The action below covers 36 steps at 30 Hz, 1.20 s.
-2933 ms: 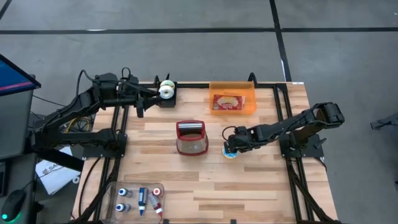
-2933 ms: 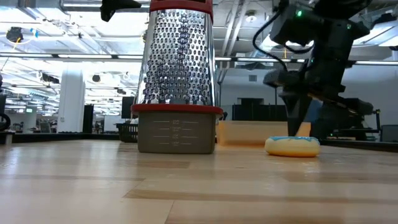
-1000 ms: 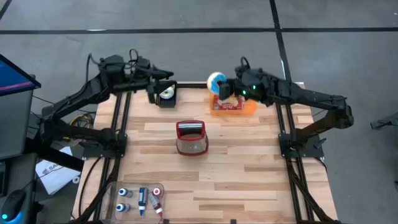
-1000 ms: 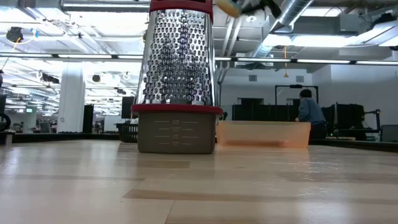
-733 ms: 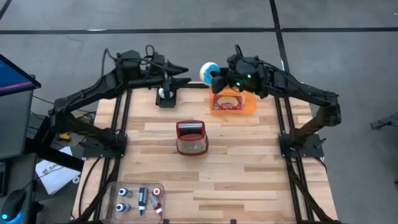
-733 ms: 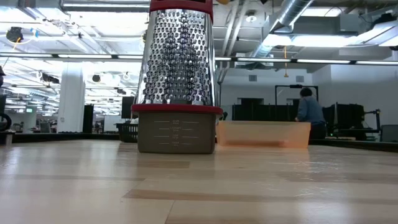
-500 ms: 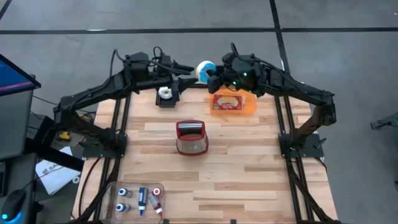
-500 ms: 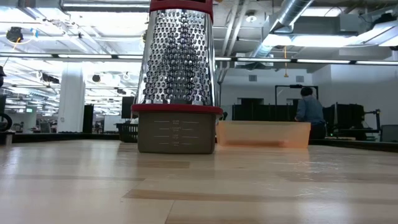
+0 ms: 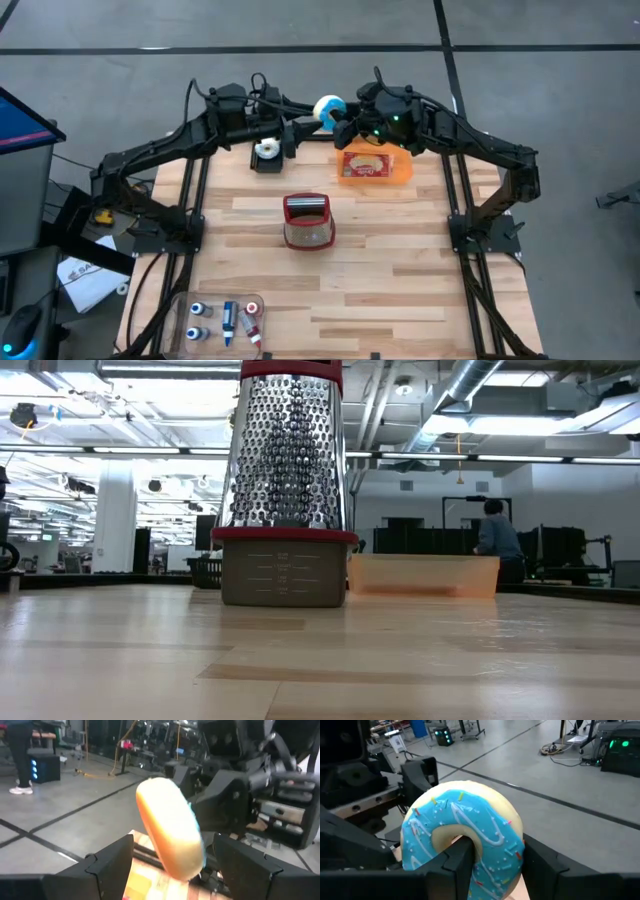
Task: Pick & Place Food Item
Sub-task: Put the blue donut into the black bin
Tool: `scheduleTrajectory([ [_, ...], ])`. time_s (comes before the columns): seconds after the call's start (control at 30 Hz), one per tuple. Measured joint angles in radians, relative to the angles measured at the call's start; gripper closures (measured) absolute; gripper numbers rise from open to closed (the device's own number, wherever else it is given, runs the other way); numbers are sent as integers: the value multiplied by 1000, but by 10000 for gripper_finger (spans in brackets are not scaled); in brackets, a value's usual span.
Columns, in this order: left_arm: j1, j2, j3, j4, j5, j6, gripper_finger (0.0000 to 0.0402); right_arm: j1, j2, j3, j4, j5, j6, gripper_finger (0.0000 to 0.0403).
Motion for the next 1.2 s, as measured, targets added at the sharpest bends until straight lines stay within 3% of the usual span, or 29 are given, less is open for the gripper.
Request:
scheduleTrajectory([
  [0.27, 7, 17, 0, 46, -16, -49, 140, 10, 0, 0, 13, 0, 0, 264],
  [0.83, 7, 17, 0, 46, -13, -96, 270, 38, 0, 0, 38, 0, -26, 264],
  [1.2, 7, 17, 0, 66, -14, -96, 310, 64, -1, 0, 37, 0, -40, 264],
])
